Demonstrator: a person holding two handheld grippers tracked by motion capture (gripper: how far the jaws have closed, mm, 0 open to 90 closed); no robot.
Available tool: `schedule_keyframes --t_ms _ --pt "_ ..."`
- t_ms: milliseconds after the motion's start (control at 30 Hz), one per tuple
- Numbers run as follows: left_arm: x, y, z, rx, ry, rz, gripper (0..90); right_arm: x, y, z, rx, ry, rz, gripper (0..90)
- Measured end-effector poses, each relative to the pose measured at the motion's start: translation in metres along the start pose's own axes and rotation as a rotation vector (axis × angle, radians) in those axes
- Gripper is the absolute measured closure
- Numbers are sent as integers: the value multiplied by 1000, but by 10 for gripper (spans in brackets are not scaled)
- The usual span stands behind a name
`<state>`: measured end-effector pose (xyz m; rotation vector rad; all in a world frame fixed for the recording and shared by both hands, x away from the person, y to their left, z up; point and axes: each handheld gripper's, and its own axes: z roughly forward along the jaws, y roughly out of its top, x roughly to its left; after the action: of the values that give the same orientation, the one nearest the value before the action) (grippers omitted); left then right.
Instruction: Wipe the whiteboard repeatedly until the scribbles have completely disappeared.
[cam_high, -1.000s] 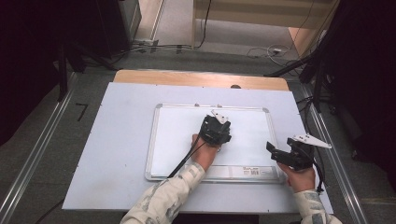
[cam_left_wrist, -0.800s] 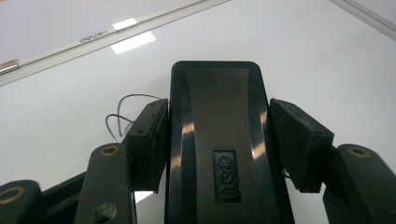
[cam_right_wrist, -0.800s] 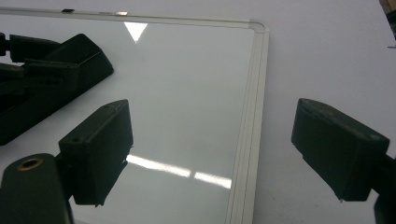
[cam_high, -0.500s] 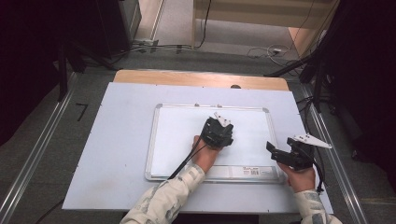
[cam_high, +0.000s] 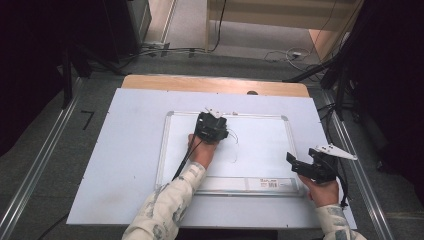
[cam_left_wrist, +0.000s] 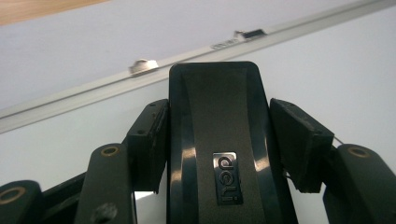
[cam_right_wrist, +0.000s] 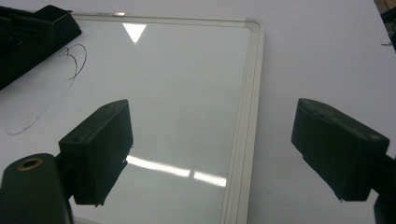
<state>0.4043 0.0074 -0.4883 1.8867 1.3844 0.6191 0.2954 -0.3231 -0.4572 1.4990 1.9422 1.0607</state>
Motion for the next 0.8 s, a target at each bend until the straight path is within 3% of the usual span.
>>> schedule_keyframes --t_ms 267,800 --pt "-13 9 11 0 16 19 415 1 0 0 -2 2 -1 115" --pt "-66 11 15 5 -100 114 416 1 1 1 -2 6 -1 115"
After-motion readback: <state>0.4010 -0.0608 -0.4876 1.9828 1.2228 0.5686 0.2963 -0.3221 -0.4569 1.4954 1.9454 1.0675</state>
